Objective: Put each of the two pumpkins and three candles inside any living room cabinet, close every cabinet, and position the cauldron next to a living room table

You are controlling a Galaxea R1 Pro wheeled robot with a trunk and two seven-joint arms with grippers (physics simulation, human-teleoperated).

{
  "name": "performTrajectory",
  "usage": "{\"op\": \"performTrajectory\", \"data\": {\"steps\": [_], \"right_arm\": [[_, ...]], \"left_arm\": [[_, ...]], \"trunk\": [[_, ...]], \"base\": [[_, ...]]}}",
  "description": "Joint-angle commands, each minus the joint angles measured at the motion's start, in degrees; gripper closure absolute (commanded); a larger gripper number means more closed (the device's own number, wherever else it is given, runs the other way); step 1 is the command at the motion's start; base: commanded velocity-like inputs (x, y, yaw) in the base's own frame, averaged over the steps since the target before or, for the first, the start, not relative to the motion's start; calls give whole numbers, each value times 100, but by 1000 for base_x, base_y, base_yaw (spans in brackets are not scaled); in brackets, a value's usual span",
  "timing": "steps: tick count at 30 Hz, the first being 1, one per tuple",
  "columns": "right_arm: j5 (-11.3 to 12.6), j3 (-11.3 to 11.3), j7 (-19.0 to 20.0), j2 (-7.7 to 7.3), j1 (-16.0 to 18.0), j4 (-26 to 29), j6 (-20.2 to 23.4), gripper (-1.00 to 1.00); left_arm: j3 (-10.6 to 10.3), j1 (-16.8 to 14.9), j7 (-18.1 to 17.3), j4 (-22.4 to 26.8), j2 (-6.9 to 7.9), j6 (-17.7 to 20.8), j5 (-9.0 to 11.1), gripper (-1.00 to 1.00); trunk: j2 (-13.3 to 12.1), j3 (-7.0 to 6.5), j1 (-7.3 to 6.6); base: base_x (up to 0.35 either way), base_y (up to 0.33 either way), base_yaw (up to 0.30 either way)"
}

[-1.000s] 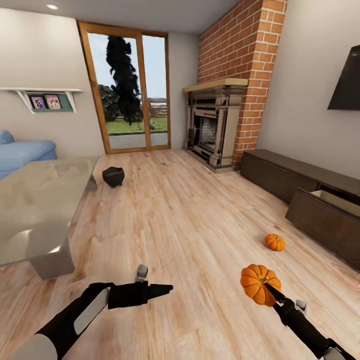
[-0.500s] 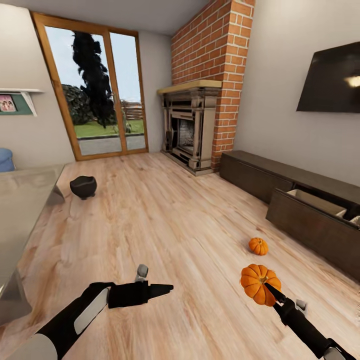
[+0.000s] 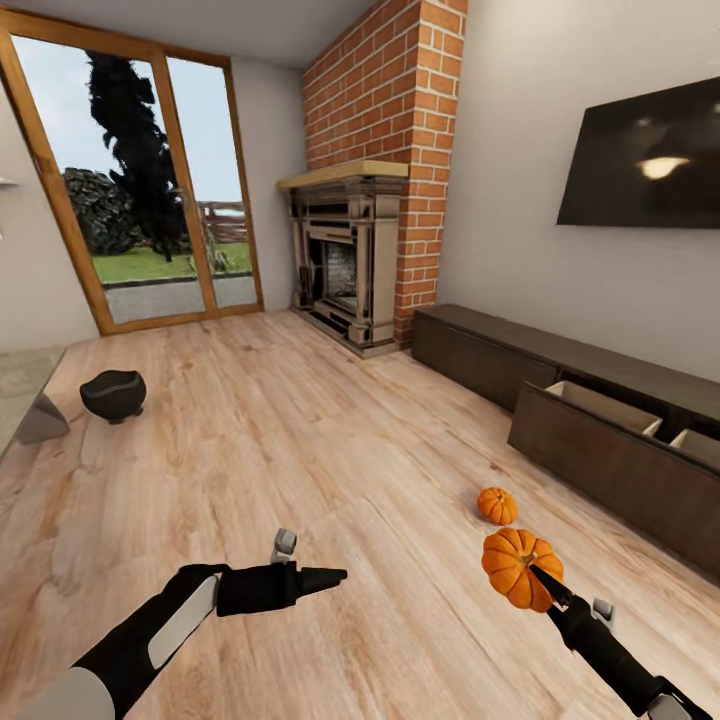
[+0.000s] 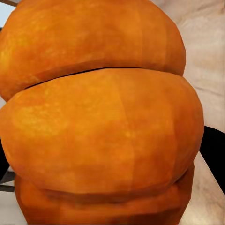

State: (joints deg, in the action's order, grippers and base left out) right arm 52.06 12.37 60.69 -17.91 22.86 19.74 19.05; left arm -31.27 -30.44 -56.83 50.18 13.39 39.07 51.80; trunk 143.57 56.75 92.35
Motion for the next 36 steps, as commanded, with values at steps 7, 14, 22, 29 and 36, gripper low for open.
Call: {"op": "performTrajectory", "data": {"steps": [7, 14, 22, 29, 36], "right_arm": [[50, 29, 13, -1, 0, -2, 64, 100], [50, 36, 13, -1, 1, -5, 64, 100], [50, 37, 13, 2, 2, -5, 64, 100], [50, 37, 13, 5, 0, -5, 64, 100], [50, 37, 13, 7, 0, -5, 64, 100]], "left_arm": [[-19, -5, 6, 1, 6, 40, 52, -100], [-19, -5, 6, 6, 6, 40, 54, -100], [-19, -5, 4, 9, 6, 40, 53, -100], [-19, -5, 5, 6, 6, 40, 52, -100], [-19, -5, 6, 2, 6, 40, 52, -100]], "trunk": [[2, -6, 1], [2, -46, 1], [2, -96, 1], [2, -141, 1], [2, -187, 1]], "base": [[229, 0, -61], [173, 0, -196], [27, 0, -220], [2, 0, -222], [0, 0, -222]]}}
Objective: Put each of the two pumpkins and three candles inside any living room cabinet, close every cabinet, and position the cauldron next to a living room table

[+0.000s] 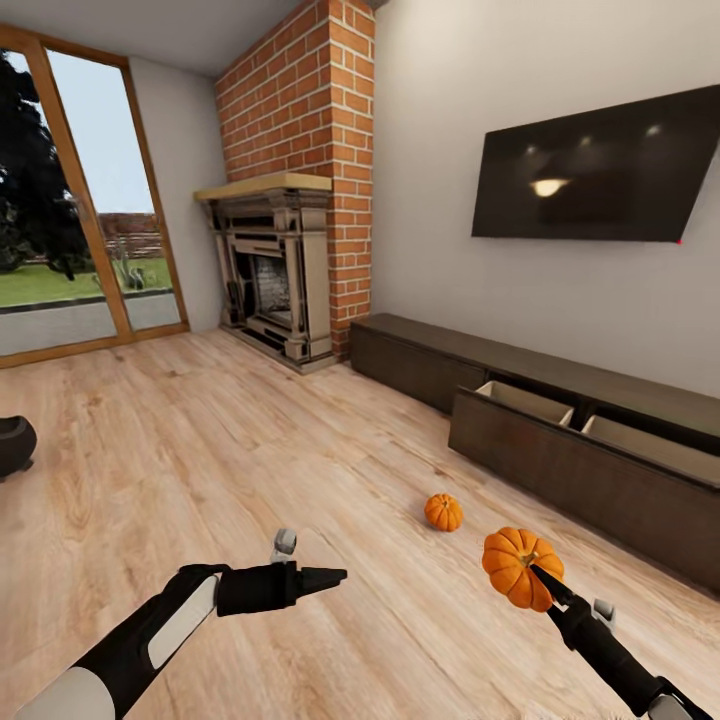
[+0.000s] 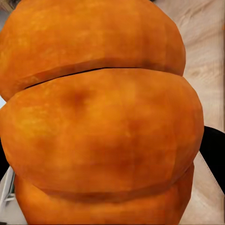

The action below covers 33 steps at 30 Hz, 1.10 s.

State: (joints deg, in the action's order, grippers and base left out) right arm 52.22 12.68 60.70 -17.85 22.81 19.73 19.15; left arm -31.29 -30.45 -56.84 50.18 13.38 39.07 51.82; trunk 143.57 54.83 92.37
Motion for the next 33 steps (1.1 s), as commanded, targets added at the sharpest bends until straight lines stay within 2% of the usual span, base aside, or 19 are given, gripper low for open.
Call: {"op": "performTrajectory", "data": {"steps": [1, 24, 33], "right_arm": [[34, 7, 12, 0, 6, -4, 53, 100], [34, 7, 4, 0, 4, -9, 52, 100], [34, 7, 9, 0, 6, -4, 48, 100]], "left_arm": [[-18, -4, 6, 1, 5, 40, 48, -100], [-11, -4, 6, -10, 1, 40, 49, -100], [-14, -4, 6, -8, 2, 40, 48, -100]], "trunk": [[2, -1, -1], [2, -51, -1], [2, -90, -1]], "base": [[0, 0, -222], [1, 1, -79], [154, 132, -170]]}}
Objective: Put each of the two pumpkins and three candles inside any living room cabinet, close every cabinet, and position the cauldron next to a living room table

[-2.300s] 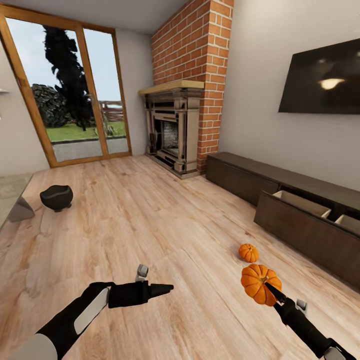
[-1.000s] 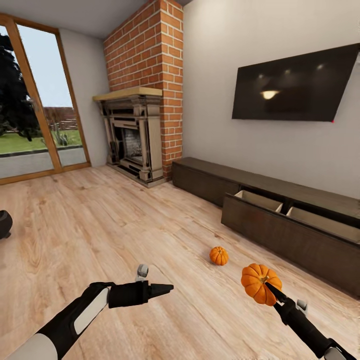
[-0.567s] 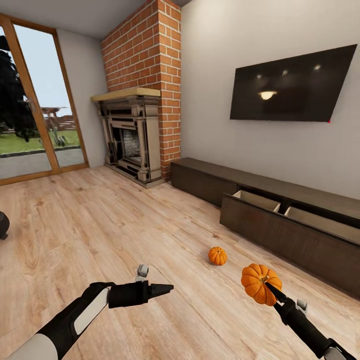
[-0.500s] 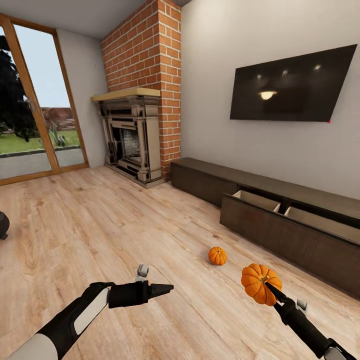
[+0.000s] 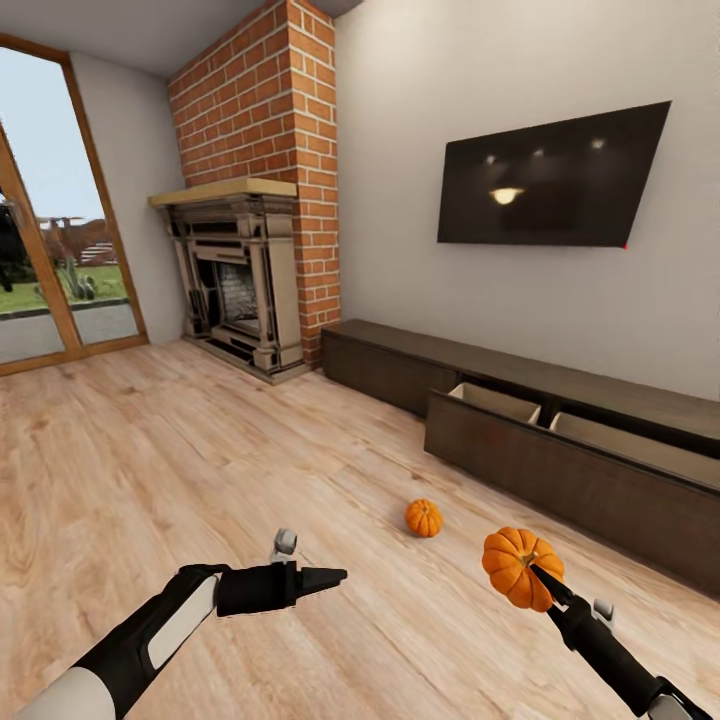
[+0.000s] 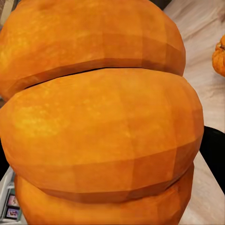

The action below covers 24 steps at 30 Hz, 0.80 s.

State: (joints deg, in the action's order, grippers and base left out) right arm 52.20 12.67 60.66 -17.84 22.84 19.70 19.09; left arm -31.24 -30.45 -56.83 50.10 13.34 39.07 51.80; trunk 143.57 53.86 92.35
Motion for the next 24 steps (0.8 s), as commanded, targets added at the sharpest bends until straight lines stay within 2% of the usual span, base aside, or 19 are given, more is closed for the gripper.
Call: {"op": "performTrajectory", "data": {"steps": [1, 9, 24], "right_arm": [[35, 8, 9, 0, 5, -1, 55, 100], [35, 12, 8, 0, 2, -2, 54, 100], [35, 12, 7, 0, 3, -2, 56, 100]], "left_arm": [[-20, -5, 6, 0, 7, 40, 50, -100], [-20, -5, 6, -3, 3, 40, 50, -100], [-20, -5, 6, -21, 2, 40, 50, -100]], "trunk": [[2, 5, 1], [2, -6, 1], [2, -90, 1]], "base": [[220, 185, -18], [224, 187, -47], [225, 188, -214]]}}
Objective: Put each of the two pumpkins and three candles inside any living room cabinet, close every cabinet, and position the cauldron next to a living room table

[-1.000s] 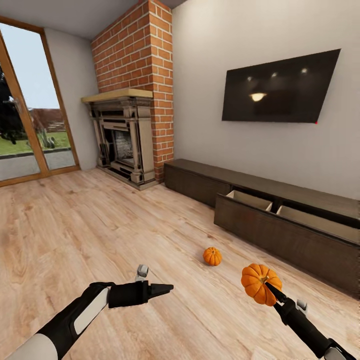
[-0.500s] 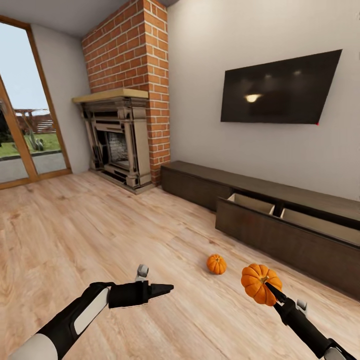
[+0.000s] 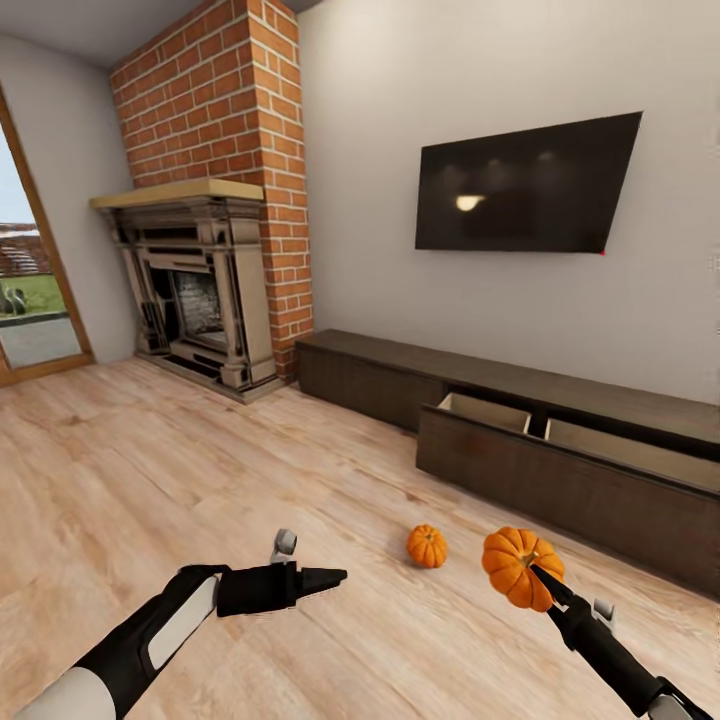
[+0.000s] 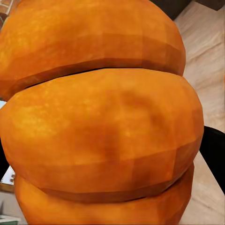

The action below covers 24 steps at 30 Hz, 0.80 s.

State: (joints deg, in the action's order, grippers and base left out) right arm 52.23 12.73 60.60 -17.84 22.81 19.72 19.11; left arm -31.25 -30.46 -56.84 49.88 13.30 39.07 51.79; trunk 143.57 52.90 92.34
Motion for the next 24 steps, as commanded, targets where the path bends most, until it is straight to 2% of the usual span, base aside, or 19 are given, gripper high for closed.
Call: {"op": "performTrajectory", "data": {"steps": [1, 15, 24], "right_arm": [[32, 6, 13, 0, 6, -5, 52, 100], [56, 10, 14, -7, 4, -9, 50, 100], [51, 11, 13, -8, 4, -11, 52, 100]], "left_arm": [[-18, -4, 6, -1, 6, 40, 50, -100], [-18, -4, 6, -31, 6, 40, 50, -100], [-14, -4, 6, -28, 10, 40, 50, -100]], "trunk": [[2, 2, 1], [2, -10, 1], [2, -63, 1]], "base": [[225, 188, -140], [225, 188, -24], [220, 182, -164]]}}
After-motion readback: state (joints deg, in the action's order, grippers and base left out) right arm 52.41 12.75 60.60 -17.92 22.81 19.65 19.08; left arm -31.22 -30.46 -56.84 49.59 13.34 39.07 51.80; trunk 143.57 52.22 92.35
